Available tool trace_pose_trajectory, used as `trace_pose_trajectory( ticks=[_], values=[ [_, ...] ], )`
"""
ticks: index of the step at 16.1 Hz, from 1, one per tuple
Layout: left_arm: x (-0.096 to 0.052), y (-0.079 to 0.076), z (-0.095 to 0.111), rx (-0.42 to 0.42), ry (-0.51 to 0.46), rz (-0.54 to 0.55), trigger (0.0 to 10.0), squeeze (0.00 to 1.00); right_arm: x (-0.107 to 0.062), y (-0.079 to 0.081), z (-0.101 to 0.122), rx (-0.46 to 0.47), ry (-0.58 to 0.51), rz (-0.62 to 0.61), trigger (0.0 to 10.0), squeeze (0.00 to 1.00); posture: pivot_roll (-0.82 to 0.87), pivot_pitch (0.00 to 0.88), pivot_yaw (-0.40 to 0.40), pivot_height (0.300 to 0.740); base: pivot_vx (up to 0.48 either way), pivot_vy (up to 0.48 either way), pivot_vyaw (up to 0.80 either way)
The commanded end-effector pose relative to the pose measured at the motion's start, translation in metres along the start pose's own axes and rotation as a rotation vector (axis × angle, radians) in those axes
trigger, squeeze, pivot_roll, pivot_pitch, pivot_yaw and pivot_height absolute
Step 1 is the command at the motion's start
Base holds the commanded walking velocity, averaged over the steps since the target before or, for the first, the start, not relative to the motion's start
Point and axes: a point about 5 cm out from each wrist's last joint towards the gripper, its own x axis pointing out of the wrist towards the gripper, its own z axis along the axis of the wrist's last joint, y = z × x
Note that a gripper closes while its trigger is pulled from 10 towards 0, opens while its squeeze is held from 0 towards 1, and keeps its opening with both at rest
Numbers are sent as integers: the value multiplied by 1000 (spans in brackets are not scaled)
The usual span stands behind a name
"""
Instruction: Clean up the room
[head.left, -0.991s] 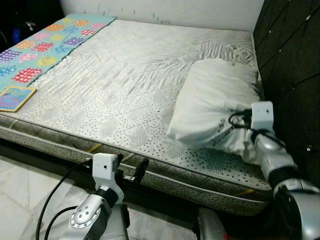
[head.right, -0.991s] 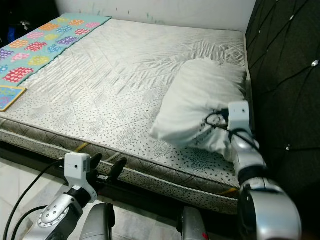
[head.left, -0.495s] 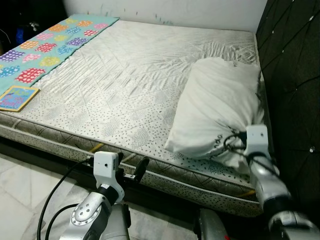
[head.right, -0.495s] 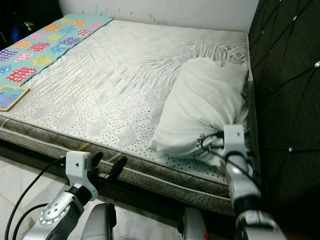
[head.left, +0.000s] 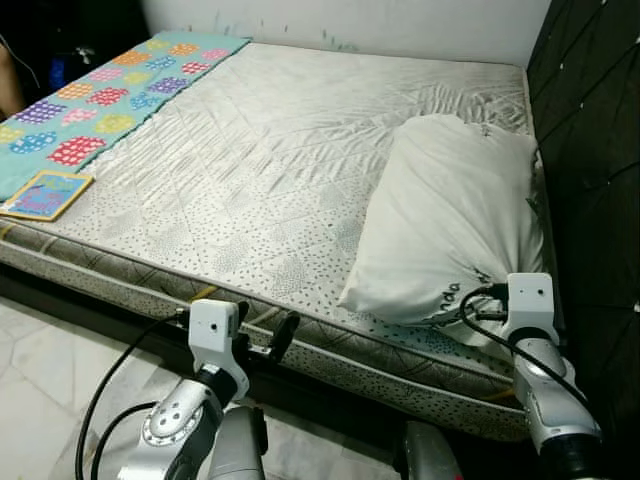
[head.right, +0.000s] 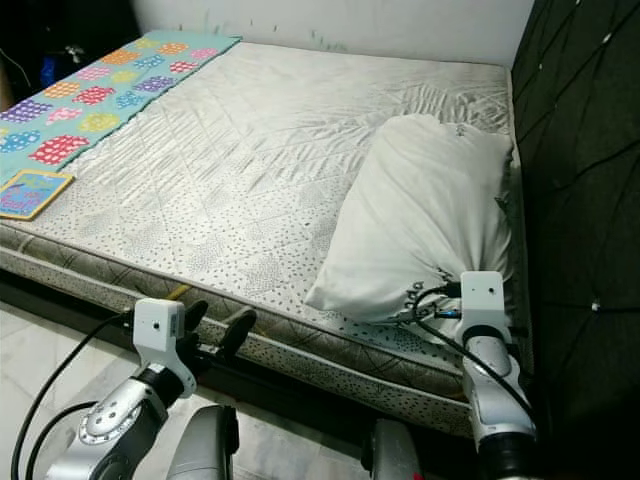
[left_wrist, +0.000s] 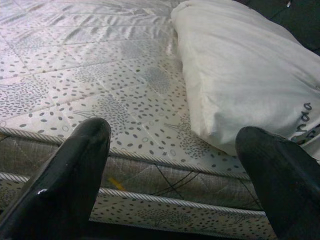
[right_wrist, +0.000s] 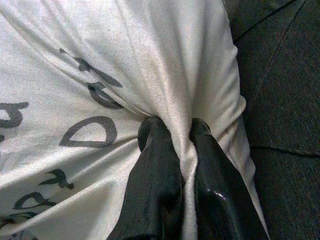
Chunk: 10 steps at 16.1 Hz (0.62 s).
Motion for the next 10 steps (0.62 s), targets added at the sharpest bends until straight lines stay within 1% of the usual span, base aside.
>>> trace_pose_trajectory(
  ticks=[1,4,5,6,7,8,9,10],
  values=[
    [1,3,1,12,-1,4,10000,0,-6,-5,-10,12,40,-33,0,0,26,0,38,585,0,0,0],
    [2,4,1,16,-1,2,10000,0,-11,-2,-11,26,45,1,0,0,22,0,38,585,0,0,0],
    [2,4,1,16,-1,0,10000,0,-11,4,-9,40,46,27,0,0,20,0,38,585,0,0,0],
    [3,4,1,17,0,-2,10000,0,-9,12,-3,37,33,60,10000,0,21,0,37,585,0,0,0],
    [3,4,1,18,0,-3,10000,0,-9,15,0,32,24,75,10000,0,21,0,36,585,0,0,0],
    [3,4,1,18,-1,-2,10000,0,-8,17,4,51,9,81,10000,0,21,0,36,585,0,0,0],
    [4,4,1,18,-4,2,10000,0,-8,20,8,57,-2,90,10000,1000,25,0,30,585,0,0,0],
    [4,5,1,18,-5,4,10000,0,-7,21,10,64,-4,94,10000,1000,25,0,28,585,0,0,0]
  ],
)
